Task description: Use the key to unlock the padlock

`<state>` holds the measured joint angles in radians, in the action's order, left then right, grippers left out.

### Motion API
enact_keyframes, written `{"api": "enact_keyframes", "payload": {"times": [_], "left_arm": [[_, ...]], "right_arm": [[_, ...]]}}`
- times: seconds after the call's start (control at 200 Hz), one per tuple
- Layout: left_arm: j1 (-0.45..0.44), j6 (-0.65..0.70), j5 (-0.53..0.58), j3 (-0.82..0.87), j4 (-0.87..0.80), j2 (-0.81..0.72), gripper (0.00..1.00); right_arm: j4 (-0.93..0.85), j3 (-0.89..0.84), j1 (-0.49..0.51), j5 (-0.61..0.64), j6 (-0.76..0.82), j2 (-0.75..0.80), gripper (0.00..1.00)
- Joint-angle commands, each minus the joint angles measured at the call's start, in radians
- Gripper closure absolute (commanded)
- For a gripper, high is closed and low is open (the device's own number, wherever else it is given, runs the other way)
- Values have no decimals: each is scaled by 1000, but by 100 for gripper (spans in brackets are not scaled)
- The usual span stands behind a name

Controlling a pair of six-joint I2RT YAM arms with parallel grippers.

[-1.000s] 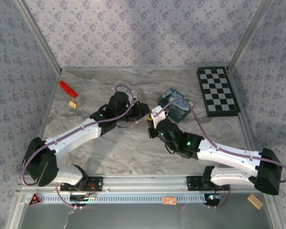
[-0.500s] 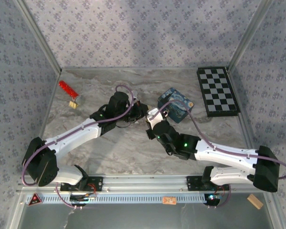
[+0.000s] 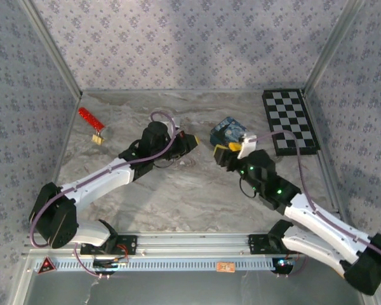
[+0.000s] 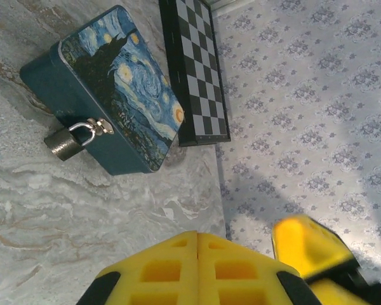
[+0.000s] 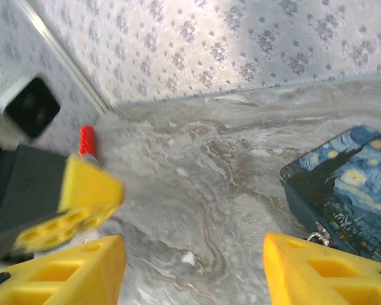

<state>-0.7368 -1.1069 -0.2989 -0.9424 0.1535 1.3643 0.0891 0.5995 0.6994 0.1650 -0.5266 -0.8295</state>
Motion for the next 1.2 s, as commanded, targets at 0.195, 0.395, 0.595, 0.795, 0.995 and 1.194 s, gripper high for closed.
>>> {"api": "enact_keyframes", "payload": {"times": [0.195, 0.395, 0.595, 0.795, 0.995, 1.194], "left_arm": [[4, 53, -7, 66, 249, -35, 100], [5, 24, -63, 64, 392, 1, 100], [-16, -18, -149, 32, 468, 19, 100], [-57, 60, -159, -7, 386, -13, 100], [-59, 58, -167, -8, 409, -6, 100], [-58, 41, -162, 13, 434, -17, 100]], "right_arm": [[444, -157, -144, -453, -662, -128, 38], [623, -175, -121, -446, -724, -165, 35], [693, -155, -120, -471, -695, -177, 32], [730, -122, -117, -536, -654, -172, 34], [744, -98, -102, -597, -637, -177, 41], [758, -92, -77, -613, -615, -187, 52]]}}
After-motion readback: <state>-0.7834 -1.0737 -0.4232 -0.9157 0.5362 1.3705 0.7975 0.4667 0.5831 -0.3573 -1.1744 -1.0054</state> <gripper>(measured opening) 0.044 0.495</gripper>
